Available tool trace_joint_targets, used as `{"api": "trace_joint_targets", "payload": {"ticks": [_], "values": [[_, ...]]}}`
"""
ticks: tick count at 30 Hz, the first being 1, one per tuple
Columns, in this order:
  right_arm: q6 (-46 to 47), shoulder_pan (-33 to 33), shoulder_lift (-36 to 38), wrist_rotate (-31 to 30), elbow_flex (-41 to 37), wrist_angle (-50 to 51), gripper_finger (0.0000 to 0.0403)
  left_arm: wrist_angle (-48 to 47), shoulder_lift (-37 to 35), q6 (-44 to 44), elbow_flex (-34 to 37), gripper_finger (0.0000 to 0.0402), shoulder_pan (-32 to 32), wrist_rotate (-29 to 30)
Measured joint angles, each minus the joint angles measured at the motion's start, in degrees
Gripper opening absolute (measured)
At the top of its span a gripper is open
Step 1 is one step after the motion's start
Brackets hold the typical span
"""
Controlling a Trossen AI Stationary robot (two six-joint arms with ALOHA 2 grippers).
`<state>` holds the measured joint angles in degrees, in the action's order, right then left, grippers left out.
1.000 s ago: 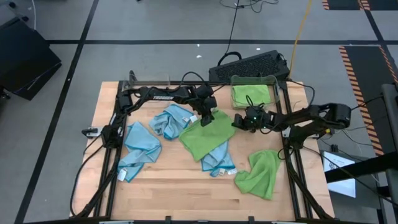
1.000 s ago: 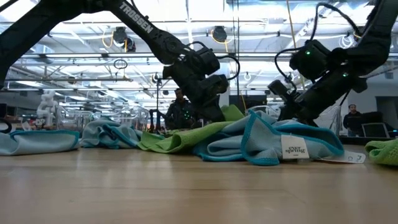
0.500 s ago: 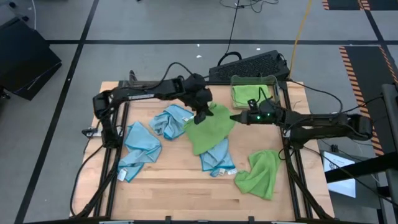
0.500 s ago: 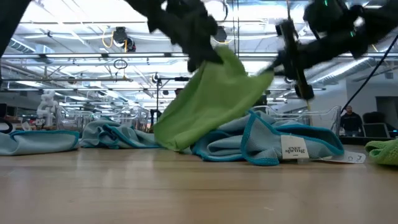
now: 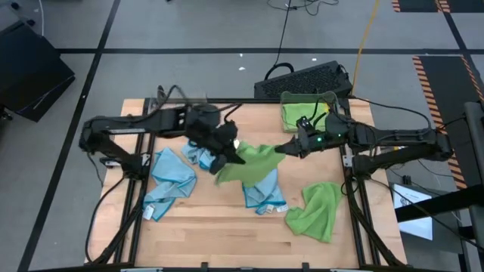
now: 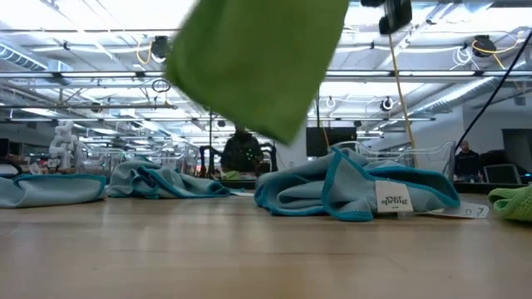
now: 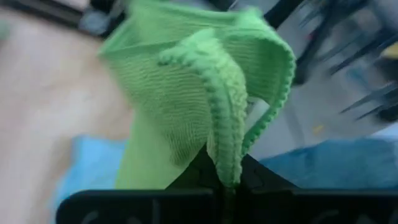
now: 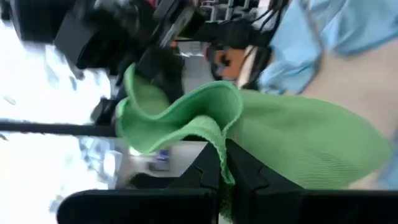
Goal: Sort microfiber towel by color & place in baskets
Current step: Fold the left green towel
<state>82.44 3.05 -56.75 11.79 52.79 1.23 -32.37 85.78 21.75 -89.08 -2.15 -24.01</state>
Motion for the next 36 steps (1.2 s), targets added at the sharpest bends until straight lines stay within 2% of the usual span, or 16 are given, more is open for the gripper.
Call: {"api": "trace_joint_targets", "payload": {"ticks": [3,5,9,11,16,20,24,29,36], "values": [[1.3,-2.7,-2.9,-2.3,4.3,0.6,0.0002,6.1,-0.4,6.0,-0.1,0.0004,2.6,0.1],[-0.3,-3.2,-4.6,-1.2,5.8,3.8,0.0002,3.5,-0.5,6.4,0.1,0.0003,3.4,2.3],[-3.9,-1.3,-7.2,-1.3,5.8,13.6,0.0003,-1.5,0.4,1.6,2.9,0.0005,2.5,9.2],[-6.7,0.3,-8.2,-2.0,5.8,18.3,0.0003,-1.0,1.1,-0.2,6.6,0.0004,0.6,9.7],[-13.6,4.1,-11.1,-6.8,5.8,26.1,0.0003,8.7,2.3,-0.5,19.9,0.0004,-4.3,9.6],[-18.5,6.8,-15.9,-9.5,5.8,26.1,0.0003,24.2,5.5,4.2,31.3,0.0003,-7.4,9.6],[-24.8,9.1,-21.5,-10.4,5.8,21.9,0.0003,37.9,8.2,6.8,36.9,0.0005,-9.1,13.0],[-30.1,12.5,-25.9,-11.3,5.8,19.9,0.0004,38.4,12.2,3.8,37.4,0.0004,-10.2,17.0],[-34.1,14.6,-28.4,-11.5,5.8,17.4,0.0004,38.7,14.5,2.5,37.5,0.0015,-12.0,19.7]]}}
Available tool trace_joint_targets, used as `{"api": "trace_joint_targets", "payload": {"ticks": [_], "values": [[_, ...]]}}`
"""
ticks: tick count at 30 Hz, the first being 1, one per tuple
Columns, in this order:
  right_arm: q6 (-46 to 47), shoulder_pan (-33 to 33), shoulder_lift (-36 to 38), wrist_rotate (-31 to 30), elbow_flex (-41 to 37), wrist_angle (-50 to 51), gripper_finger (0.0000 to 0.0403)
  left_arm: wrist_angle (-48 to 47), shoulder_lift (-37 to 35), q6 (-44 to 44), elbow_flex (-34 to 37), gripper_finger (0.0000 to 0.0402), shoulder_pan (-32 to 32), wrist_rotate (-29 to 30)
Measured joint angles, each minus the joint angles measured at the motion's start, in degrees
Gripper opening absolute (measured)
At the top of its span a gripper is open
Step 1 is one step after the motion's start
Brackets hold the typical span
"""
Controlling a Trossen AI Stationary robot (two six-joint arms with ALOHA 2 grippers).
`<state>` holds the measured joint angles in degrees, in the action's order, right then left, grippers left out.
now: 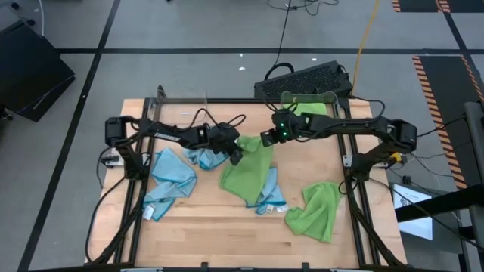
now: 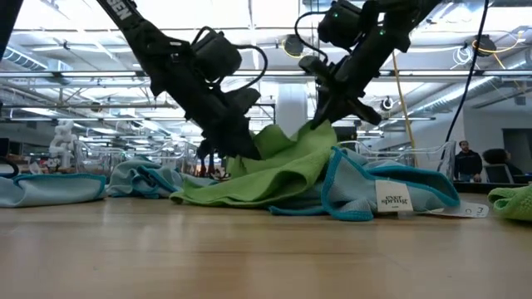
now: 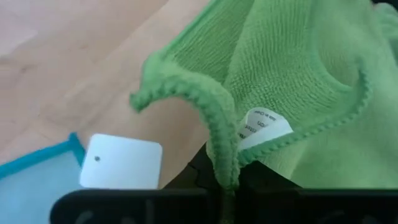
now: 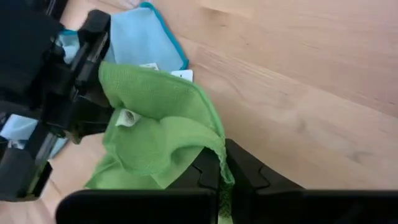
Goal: Sort microfiber towel by color & place in baskets
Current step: Fold the left green towel
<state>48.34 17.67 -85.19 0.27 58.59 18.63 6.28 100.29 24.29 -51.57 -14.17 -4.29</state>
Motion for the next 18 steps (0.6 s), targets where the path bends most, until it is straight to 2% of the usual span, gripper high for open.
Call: {"api": "trace_joint_targets", "payload": {"ticks": [9,18], "values": [[-0.1,0.6,-2.3,-0.1,0.0,-4.1,0.0004,-0.7,0.4,-2.5,0.0,0.003,-1.7,3.5],[-1.5,2.9,-2.8,-0.2,0.0,-5.2,0.0004,-0.1,0.2,-1.9,0.0,0.0145,-4.0,4.5]]}}
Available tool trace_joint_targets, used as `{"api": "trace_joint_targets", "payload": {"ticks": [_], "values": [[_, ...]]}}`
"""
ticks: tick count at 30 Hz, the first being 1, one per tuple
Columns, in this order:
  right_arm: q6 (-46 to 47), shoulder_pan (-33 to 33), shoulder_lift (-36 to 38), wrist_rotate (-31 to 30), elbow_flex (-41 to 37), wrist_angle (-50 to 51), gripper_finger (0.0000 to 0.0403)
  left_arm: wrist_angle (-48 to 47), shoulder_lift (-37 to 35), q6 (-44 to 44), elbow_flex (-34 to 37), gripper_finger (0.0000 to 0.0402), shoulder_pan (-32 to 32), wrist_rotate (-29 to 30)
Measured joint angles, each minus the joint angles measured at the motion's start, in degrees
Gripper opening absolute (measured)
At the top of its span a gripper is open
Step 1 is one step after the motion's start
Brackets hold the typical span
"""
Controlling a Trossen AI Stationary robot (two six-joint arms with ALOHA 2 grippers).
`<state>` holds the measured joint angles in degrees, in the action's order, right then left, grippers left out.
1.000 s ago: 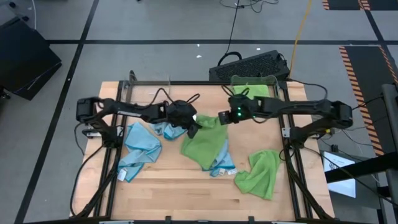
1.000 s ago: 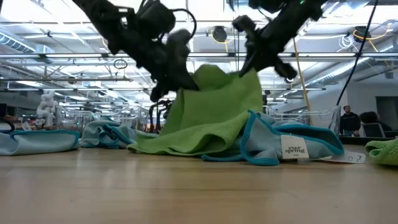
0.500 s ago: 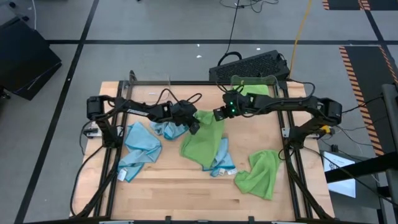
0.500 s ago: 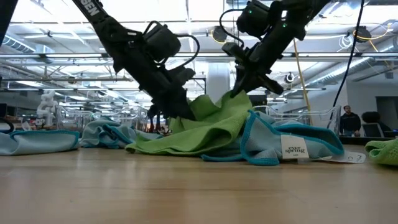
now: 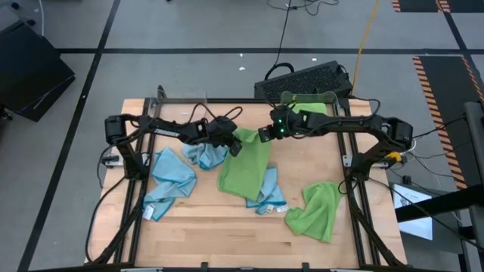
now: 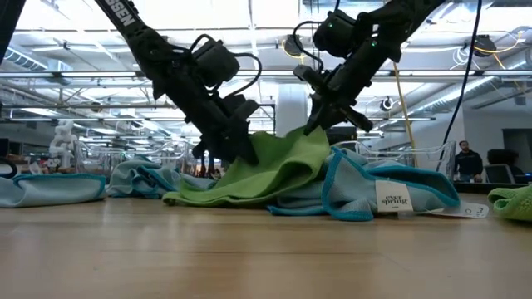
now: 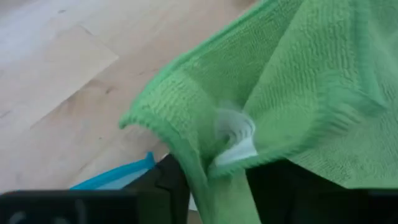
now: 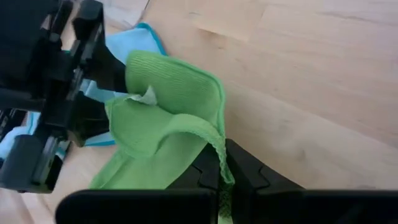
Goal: Sort microfiber towel by color & place in baskets
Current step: Fold the left green towel
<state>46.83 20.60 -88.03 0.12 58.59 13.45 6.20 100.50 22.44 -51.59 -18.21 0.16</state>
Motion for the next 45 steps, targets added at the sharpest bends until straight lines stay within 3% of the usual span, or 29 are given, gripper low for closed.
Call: {"api": "trace_joint_targets", "payload": {"ticks": [5,11,17,22,26,33,39,45], "values": [[-0.3,0.6,0.0,0.1,0.0,0.0,0.0004,-1.9,-2.6,-4.7,-1.1,0.0172,-1.6,0.0],[-1.0,0.9,0.0,0.1,0.0,0.0,0.0004,-5.4,-6.2,-11.2,-2.0,0.0175,-4.0,-0.2],[-1.0,0.9,0.0,0.0,0.0,-0.2,0.0004,-8.7,-6.2,-16.9,-5.1,0.0182,-6.5,-5.3],[-1.0,0.9,0.0,0.0,0.0,-0.2,0.0004,-11.3,-6.2,-24.0,-7.3,0.0234,-7.2,-2.0],[-1.0,0.9,0.0,0.0,0.0,-0.3,0.0004,-10.8,-3.6,-23.9,-8.7,0.0265,-9.7,-7.3],[-1.2,0.9,0.0,0.1,0.0,-0.4,0.0004,-8.9,4.4,-37.1,-13.7,0.0222,-10.9,-21.3],[0.9,1.5,0.0,0.0,0.0,-1.3,0.0004,-10.6,8.7,-46.7,-19.0,0.0184,-10.7,-22.3],[-0.4,2.2,0.0,0.0,0.0,-0.3,0.0004,-15.1,12.2,-47.6,-20.8,0.0128,-11.6,-23.3]]}}
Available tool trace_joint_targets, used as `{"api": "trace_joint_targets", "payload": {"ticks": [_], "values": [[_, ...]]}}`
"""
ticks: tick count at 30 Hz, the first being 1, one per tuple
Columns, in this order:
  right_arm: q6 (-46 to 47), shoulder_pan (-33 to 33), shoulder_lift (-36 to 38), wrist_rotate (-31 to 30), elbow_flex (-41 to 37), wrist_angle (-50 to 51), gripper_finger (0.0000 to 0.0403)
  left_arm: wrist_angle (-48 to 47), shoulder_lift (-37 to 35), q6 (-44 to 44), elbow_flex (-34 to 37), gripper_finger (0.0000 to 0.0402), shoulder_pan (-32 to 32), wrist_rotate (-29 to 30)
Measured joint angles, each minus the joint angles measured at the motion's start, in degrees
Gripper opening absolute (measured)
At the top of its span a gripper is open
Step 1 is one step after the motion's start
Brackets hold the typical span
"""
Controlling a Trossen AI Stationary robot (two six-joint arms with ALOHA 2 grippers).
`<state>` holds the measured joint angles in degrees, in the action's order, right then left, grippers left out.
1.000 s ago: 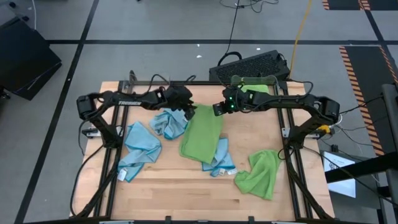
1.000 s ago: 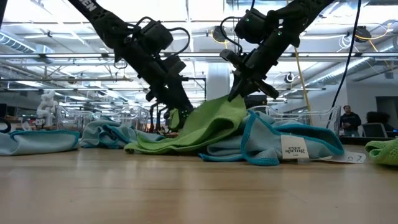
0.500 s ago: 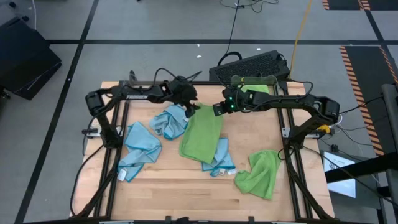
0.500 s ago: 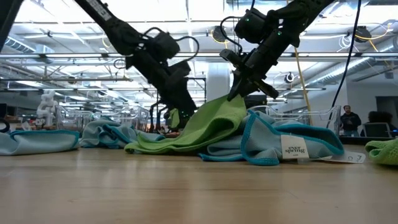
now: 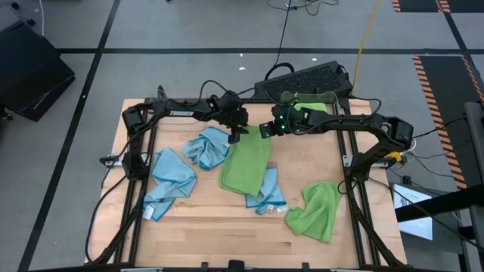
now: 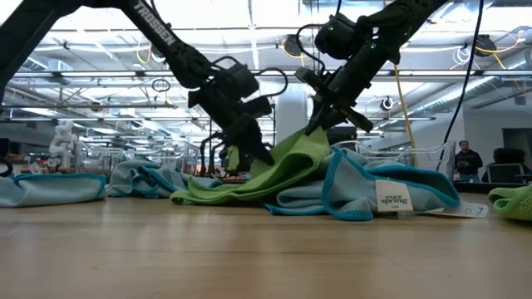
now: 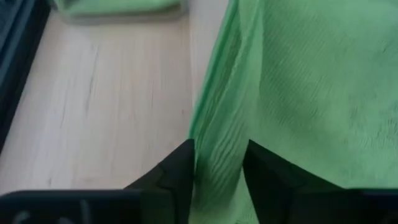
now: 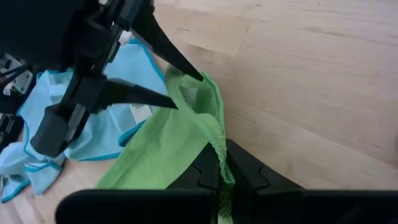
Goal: Sort microfiber towel by color & place in baskets
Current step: Fold the left green towel
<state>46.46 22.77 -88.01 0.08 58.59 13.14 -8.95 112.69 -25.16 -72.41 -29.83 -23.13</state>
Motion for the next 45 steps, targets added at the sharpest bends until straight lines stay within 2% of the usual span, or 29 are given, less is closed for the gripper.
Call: {"api": "trace_joint_targets", "payload": {"ticks": [6,9,17,22,26,30,33,36,41,45], "values": [[-1.9,0.8,0.0,-0.7,0.0,0.0,0.0009,-3.9,0.5,4.0,-0.1,0.0052,-0.4,5.6],[-2.3,0.9,0.0,-2.2,0.0,0.0,0.0034,-3.9,0.5,6.0,-0.1,0.0013,-0.9,6.1],[-1.2,0.9,0.0,-1.7,0.0,0.7,0.0148,-4.6,0.5,11.0,-0.1,0.002,-1.8,9.5],[-1.2,0.9,0.0,-1.6,0.0,3.3,0.0184,-4.9,0.5,13.6,-0.1,0.0021,-2.9,9.8],[-1.2,0.9,0.0,-1.4,0.0,5.6,0.0189,-6.0,0.5,14.9,-0.1,0.0044,-3.4,10.2],[-0.6,0.9,0.0,1.8,0.0,5.9,0.0189,-7.8,-0.4,15.2,-0.3,0.011,-3.5,10.7],[1.6,0.9,0.0,6.3,0.0,4.0,0.0189,-12.5,-1.2,16.2,-1.9,0.0161,-3.5,14.3],[5.1,0.9,0.0,9.4,0.0,1.3,0.0189,-17.3,-2.6,15.3,-4.8,0.0196,-3.5,15.6],[9.0,1.7,0.0,9.2,2.4,0.6,0.0189,-21.9,-4.9,18.7,-9.0,0.021,-3.5,16.0],[7.4,3.9,0.1,9.1,6.8,5.9,0.019,-21.4,-6.8,28.7,-9.5,0.0198,-3.2,12.9]]}}
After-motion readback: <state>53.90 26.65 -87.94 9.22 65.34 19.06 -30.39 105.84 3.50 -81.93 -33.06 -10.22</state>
